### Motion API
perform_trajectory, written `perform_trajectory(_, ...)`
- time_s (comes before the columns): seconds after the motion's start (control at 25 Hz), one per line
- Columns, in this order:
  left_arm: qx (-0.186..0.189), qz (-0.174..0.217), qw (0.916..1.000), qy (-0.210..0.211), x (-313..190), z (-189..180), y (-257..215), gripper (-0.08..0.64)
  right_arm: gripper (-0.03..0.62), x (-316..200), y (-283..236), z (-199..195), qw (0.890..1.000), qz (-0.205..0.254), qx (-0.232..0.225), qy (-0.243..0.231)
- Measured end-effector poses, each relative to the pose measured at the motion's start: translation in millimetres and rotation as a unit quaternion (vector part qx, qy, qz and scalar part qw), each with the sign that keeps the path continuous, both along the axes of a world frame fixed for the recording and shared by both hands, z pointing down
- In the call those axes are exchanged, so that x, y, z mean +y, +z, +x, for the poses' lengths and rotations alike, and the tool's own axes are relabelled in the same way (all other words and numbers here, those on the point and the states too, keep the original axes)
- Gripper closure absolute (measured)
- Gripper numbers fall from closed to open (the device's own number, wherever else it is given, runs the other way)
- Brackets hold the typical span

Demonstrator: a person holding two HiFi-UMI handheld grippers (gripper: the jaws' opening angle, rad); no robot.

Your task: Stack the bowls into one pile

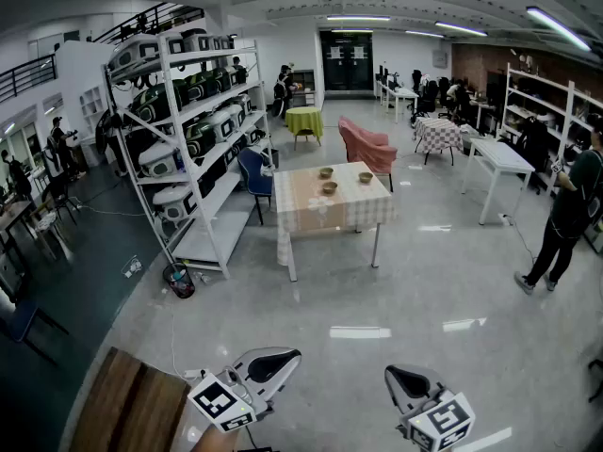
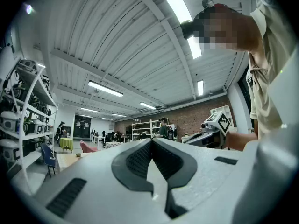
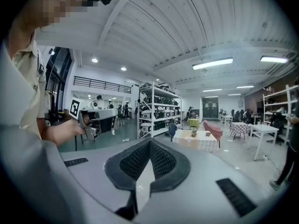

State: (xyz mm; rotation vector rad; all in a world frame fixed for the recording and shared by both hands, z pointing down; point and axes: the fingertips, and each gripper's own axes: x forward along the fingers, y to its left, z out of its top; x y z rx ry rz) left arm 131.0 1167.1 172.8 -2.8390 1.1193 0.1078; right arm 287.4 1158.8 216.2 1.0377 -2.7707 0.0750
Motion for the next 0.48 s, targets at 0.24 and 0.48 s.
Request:
perform_trajectory(0.24, -0.003, -0.004, 1.0, -0.002, -9.9, 11.7, 1.5, 0.552, 0.589, -10.2, -0.1, 10.5, 1.0, -0.001, -0.006, -0.003)
perform_trajectory(0.48, -0.006, -0.008, 0.9999, -0.007, -19.5, 14.3, 2.6, 0.552, 0.589, -19.8, 0.1, 14.0, 1.0, -0.006, -0.003, -0.005)
